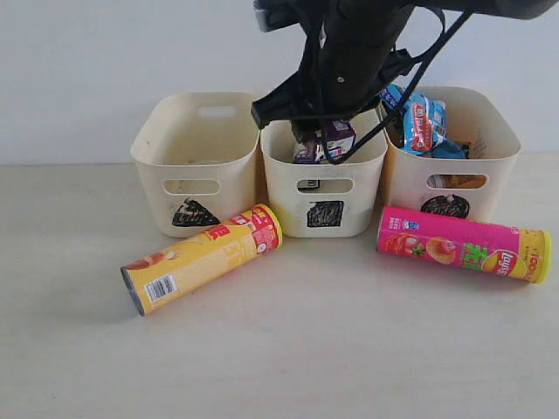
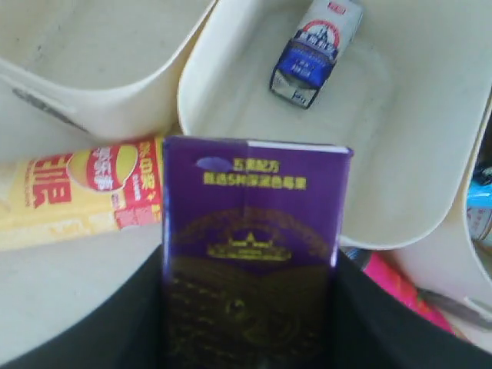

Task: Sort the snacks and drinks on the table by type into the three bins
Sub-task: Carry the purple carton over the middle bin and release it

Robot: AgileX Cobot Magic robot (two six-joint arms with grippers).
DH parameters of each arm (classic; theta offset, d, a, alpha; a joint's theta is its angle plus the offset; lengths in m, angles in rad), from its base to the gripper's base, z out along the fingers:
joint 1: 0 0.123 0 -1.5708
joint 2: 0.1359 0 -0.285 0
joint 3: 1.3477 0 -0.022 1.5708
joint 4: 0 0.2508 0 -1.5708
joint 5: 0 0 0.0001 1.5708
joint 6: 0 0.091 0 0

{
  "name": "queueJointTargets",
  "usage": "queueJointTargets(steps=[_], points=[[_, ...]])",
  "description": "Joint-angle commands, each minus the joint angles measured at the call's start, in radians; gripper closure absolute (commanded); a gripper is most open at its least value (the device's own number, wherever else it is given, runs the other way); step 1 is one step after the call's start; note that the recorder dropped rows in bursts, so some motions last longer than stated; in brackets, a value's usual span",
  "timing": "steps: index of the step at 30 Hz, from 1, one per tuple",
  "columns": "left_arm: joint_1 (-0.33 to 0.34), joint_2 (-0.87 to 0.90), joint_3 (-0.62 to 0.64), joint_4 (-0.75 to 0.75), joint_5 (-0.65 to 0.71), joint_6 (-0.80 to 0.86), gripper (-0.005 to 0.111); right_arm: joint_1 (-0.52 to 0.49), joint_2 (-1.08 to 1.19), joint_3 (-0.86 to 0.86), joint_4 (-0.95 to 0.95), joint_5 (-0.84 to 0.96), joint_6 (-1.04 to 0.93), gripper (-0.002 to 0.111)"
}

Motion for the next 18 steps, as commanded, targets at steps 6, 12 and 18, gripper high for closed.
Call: queueJointTargets(steps=[6, 12, 18], points=[[0.003, -0.003, 0.003, 0.005, 0.001, -0.008, 0.103, -0.130, -0.006, -0.001, 0.027, -0.249, -0.010, 0.108], [0.003, -0.003, 0.003, 0.005, 0.001, -0.008, 0.103, -0.210, 0.055, -0.005, 0.053, -0.378, -0.021, 0.108], [0.003, -0.003, 0.003, 0.005, 0.001, -0.008, 0.103, -0.251, 0.142, -0.005, 0.122, -0.565, -0.054, 0.108]])
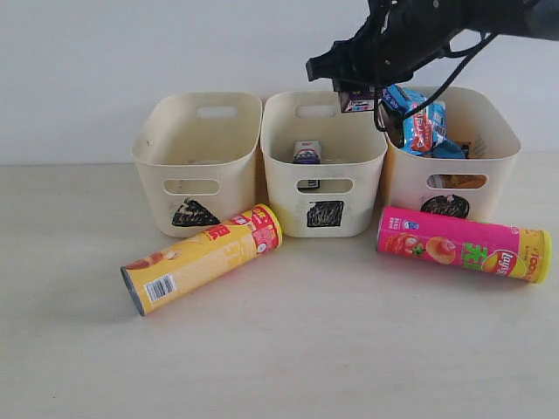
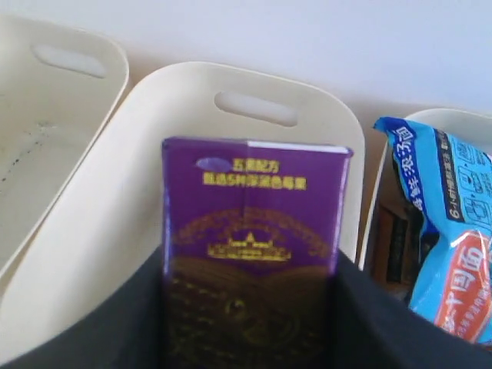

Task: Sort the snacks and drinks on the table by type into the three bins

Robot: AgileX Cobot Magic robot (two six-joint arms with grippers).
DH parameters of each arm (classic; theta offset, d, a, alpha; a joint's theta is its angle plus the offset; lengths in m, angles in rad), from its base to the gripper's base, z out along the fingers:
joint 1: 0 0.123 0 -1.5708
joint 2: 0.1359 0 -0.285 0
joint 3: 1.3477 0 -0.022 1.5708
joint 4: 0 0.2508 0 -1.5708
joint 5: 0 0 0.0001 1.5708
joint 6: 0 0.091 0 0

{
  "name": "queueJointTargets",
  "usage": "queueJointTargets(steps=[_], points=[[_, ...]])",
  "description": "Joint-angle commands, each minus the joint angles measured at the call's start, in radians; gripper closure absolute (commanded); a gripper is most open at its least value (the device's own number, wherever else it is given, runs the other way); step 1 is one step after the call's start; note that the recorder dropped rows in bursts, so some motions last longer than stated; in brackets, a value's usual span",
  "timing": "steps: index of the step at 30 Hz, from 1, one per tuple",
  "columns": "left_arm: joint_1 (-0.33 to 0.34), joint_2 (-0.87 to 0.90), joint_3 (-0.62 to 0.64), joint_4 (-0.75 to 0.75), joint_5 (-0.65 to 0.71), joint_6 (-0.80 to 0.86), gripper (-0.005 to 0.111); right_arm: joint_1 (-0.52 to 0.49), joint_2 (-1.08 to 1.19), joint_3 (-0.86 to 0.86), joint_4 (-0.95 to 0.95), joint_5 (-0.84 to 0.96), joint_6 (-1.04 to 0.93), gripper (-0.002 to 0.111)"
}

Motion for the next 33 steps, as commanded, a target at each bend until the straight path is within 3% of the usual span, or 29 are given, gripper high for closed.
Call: queueJointTargets(steps=[1, 7, 11, 13, 18, 21, 27, 33], points=[[0.003, -0.003, 0.003, 0.005, 0.001, -0.008, 0.103, -0.024, 0.060, -0.006, 0.040, -0.176, -0.030, 0.108], [0.003, -0.003, 0.003, 0.005, 0.001, -0.008, 0.103, -0.027, 0.144, -0.006, 0.037, -0.314, -0.026, 0.108], [0.003, -0.003, 0.003, 0.005, 0.001, -0.008, 0.103, -0.032, 0.201, -0.030, 0.041, -0.315, -0.019, 0.106], [0.003, -0.003, 0.003, 0.005, 0.001, -0.008, 0.103, -0.032, 0.223, -0.043, 0.041, -0.304, -0.019, 0.096], [0.003, -0.003, 0.003, 0.005, 0.001, -0.008, 0.103, -0.032, 0.249, -0.050, 0.041, -0.319, -0.019, 0.057], [0.003, -0.003, 0.003, 0.005, 0.001, -0.008, 0.103, -0.032, 0.249, -0.050, 0.041, -0.321, -0.019, 0.043], [0.003, -0.003, 0.003, 0.005, 0.001, -0.008, 0.103, -0.032, 0.227, -0.050, 0.041, -0.297, -0.017, 0.041], [0.003, -0.003, 0.003, 0.005, 0.001, -0.008, 0.103, -0.032, 0.172, -0.052, 0.001, -0.142, -0.049, 0.043]])
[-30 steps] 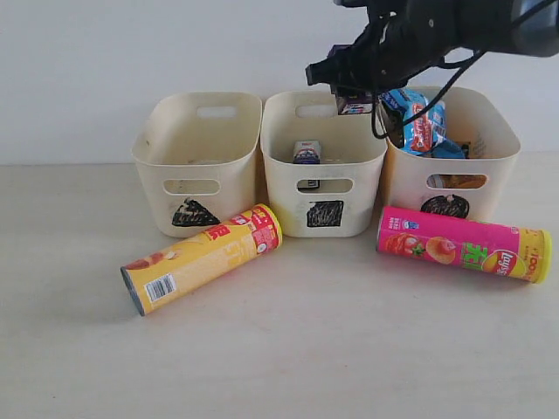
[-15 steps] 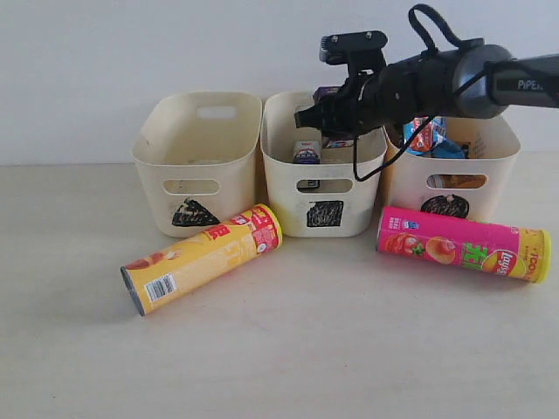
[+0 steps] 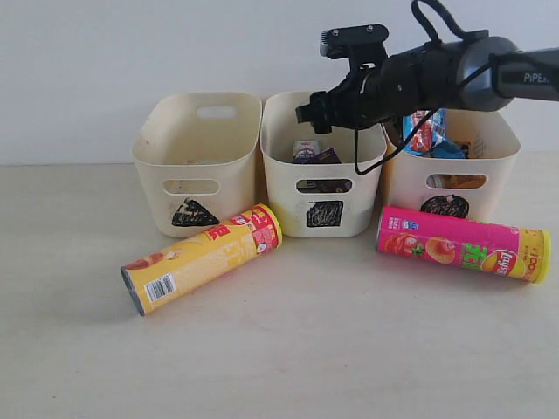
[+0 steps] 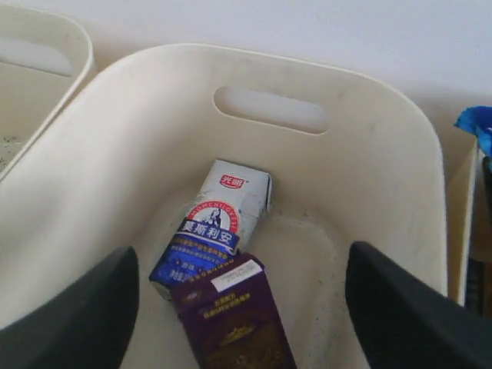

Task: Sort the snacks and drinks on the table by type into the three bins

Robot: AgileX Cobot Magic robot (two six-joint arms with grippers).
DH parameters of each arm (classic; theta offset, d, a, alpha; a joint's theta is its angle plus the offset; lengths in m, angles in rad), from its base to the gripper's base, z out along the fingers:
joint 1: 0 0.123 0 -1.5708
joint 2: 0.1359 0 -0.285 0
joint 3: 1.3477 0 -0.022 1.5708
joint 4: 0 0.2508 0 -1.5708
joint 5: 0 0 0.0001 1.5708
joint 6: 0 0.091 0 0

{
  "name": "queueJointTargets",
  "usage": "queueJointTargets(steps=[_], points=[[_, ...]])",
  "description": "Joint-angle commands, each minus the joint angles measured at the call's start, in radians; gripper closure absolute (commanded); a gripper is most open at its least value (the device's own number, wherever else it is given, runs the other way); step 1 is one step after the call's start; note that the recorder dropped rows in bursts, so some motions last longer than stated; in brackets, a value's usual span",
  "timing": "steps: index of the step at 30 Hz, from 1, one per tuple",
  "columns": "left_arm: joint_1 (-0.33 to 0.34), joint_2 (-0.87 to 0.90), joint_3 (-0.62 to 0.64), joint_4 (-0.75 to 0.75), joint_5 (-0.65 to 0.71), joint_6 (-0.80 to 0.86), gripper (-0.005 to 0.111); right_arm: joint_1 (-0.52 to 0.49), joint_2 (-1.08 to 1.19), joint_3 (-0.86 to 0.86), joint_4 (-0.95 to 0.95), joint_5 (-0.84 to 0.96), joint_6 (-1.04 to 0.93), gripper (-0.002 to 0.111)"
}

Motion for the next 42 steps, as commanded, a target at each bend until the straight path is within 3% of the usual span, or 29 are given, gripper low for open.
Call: queueJointTargets(steps=[1, 9, 15, 22, 28, 42], points=[[0.003, -0.003, 0.003, 0.005, 0.001, -0.008, 0.103, -0.009, -0.067, -0.009, -0.052, 0.139, -0.022, 0.046], [0.003, -0.003, 0.003, 0.005, 0.001, -0.008, 0.103, -0.009, -0.207, -0.009, -0.133, 0.489, -0.062, 0.108], [0.003, -0.003, 0.003, 0.005, 0.001, -0.008, 0.103, -0.058, -0.286, -0.009, -0.112, 0.754, -0.110, 0.108], [0.003, -0.003, 0.003, 0.005, 0.001, -0.008, 0.103, -0.219, -0.366, 0.014, 0.002, 0.920, -0.098, 0.108], [0.003, -0.003, 0.003, 0.005, 0.001, -0.008, 0.103, -0.300, -0.522, 0.179, 0.000, 0.825, -0.066, 0.108], [0.003, -0.003, 0.003, 0.005, 0.001, -0.008, 0.103, -0.299, -1.014, 0.646, -0.001, 0.480, -0.004, 0.108]])
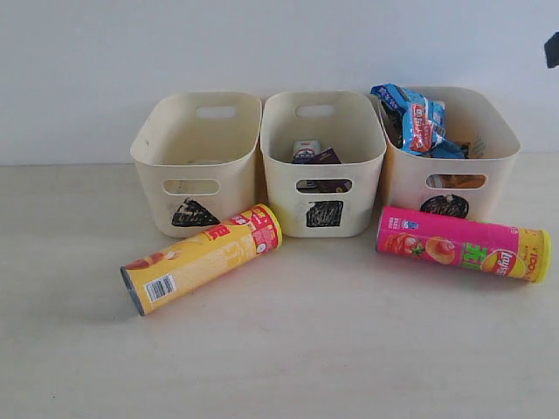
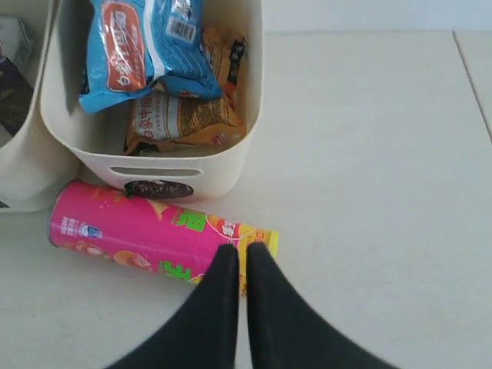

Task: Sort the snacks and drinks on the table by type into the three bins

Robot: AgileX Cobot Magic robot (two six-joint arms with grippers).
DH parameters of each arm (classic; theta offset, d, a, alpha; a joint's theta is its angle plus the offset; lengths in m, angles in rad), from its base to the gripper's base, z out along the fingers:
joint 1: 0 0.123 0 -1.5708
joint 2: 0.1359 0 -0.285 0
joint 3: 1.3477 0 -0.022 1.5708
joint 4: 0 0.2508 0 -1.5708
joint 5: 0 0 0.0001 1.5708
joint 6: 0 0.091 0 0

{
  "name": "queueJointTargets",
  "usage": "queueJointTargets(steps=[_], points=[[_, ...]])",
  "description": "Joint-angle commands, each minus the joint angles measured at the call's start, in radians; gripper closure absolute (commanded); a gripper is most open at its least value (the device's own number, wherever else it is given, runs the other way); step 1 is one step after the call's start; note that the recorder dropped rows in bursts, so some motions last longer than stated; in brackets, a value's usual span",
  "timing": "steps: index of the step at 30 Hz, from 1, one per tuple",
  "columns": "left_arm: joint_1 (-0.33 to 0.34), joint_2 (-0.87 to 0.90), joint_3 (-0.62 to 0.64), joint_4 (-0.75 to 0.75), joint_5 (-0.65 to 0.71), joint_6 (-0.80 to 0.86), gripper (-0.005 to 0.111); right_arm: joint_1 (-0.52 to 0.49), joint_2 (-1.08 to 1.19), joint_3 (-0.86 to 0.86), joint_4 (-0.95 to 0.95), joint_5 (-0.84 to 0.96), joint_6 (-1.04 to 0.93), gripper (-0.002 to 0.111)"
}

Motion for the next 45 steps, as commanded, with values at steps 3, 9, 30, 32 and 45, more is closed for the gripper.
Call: queueJointTargets(steps=[3, 9, 30, 32, 45], points=[[0.003, -0.003, 0.003, 0.005, 0.001, -0.008, 0.103, -0.004, -0.235, 0.193, 0.000, -0.111, 0.035, 0.108], [0.003, -0.003, 0.003, 0.005, 0.001, -0.008, 0.103, -0.004, -0.415, 0.285, 0.005, -0.103, 0.037, 0.108], [0.003, -0.003, 0.003, 0.005, 0.001, -0.008, 0.103, -0.004, -0.843, 0.636, 0.083, -0.257, -0.124, 0.108], [0.003, -0.003, 0.003, 0.005, 0.001, -0.008, 0.103, -0.004, -0.951, 0.707, 0.086, -0.257, -0.124, 0.108], [0.003, -0.003, 0.003, 0.005, 0.001, -0.008, 0.103, -0.004, -1.118, 1.009, 0.087, -0.454, -0.150, 0.108]])
